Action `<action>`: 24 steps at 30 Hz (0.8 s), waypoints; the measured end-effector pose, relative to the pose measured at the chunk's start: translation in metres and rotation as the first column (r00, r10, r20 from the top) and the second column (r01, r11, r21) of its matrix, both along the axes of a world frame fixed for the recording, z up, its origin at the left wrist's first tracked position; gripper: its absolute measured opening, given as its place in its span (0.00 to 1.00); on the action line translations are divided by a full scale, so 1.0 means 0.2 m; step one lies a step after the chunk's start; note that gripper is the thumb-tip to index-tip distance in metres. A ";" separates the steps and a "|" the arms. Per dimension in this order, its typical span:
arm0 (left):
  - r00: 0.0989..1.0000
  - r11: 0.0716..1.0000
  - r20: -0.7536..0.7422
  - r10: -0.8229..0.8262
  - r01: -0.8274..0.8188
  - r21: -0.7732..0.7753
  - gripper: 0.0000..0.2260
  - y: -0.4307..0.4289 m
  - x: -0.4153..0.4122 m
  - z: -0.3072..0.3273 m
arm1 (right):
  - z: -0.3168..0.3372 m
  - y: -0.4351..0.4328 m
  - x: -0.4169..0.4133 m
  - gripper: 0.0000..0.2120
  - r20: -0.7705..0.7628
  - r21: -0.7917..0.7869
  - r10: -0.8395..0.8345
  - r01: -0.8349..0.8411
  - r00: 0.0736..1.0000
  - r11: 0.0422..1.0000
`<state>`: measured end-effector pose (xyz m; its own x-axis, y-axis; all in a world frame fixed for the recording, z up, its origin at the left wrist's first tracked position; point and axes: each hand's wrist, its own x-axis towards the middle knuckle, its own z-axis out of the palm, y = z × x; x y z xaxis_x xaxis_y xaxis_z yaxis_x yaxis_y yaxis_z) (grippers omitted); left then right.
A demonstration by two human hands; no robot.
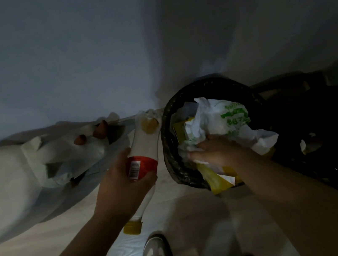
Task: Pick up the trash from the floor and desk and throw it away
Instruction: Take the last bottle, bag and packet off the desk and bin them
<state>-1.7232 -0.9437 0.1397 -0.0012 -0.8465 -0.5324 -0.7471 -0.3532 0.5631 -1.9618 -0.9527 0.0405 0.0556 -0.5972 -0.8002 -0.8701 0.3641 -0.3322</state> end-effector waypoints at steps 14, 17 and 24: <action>0.993 0.997 -0.121 0.006 0.003 0.078 0.34 -0.05 -0.23 0.32 | 0.61 0.35 -0.12 0.14 0.411 -0.348 -0.539 0.673 0.735 0.653; 0.970 0.980 -0.227 0.090 -0.045 0.194 0.33 -0.05 -0.31 0.42 | 0.72 0.44 -0.12 0.11 0.488 -0.182 -0.656 0.802 0.576 0.569; 0.910 0.950 -0.355 0.213 -0.108 0.294 0.25 0.00 -0.56 0.60 | 0.97 0.61 -0.12 0.12 0.653 0.060 -0.685 0.880 0.323 0.472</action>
